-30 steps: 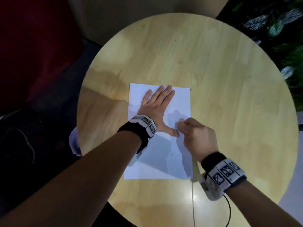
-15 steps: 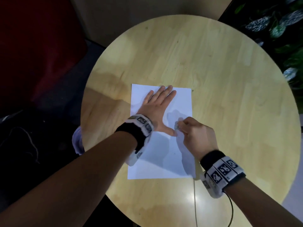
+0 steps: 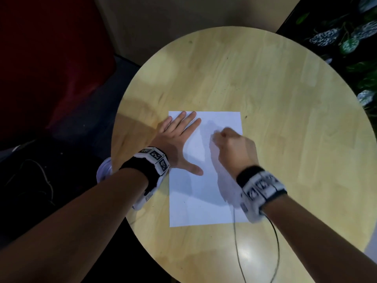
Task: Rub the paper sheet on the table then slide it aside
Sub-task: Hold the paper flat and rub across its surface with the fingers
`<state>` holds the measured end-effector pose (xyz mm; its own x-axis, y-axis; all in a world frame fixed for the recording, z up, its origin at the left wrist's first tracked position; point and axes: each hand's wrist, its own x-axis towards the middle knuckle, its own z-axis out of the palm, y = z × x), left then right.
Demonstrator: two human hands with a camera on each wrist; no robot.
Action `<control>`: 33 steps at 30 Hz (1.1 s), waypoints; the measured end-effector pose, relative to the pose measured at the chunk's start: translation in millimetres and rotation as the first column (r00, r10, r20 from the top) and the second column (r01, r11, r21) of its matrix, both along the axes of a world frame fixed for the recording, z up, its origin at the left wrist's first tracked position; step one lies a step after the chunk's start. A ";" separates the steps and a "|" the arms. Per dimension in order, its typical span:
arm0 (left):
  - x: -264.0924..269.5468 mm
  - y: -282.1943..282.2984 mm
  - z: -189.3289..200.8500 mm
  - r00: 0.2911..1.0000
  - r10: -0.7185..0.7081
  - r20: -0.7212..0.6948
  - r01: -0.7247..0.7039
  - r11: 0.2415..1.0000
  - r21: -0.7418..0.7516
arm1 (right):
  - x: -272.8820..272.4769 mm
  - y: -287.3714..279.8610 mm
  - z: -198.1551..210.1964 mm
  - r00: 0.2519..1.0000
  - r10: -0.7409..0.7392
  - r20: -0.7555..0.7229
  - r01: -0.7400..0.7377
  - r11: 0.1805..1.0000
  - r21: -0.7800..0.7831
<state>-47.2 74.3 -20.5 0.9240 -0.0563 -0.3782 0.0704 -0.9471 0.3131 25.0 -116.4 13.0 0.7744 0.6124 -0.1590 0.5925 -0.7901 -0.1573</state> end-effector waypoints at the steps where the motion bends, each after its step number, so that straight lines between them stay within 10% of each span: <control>1: 0.7 -0.2 -0.4 1.000 0.001 -0.004 -0.001 1.000 -0.002 | -17.5 -13.1 3.1 0.999 0.042 -0.027 -0.042 0.999 0.008; 11: 3.2 0.6 -0.8 1.000 -0.008 -0.026 0.008 1.000 -0.001 | 31.1 49.9 -1.4 0.998 -0.047 -0.028 0.046 0.998 -0.040; 19: 1.7 2.7 -7.5 1.000 -0.001 0.013 0.002 1.000 -0.026 | -39.3 -4.8 11.1 0.978 0.195 -0.076 -0.193 0.981 0.029; 25: 3.6 0.8 -4.1 1.000 0.005 -0.016 -0.005 1.000 -0.004 | 15.1 49.3 -5.1 0.998 -0.047 -0.033 0.047 0.999 0.010; 33: 1.8 2.5 -7.1 1.000 -0.007 0.000 0.007 0.999 -0.033 | -38.0 0.9 10.7 0.985 0.159 -0.069 -0.156 0.987 0.048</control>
<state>-45.4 76.8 -27.5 0.9236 -0.0750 -0.3761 0.0640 -0.9368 0.3438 -13.0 -115.5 23.7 0.6551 0.7332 -0.1824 0.6948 -0.6794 -0.2359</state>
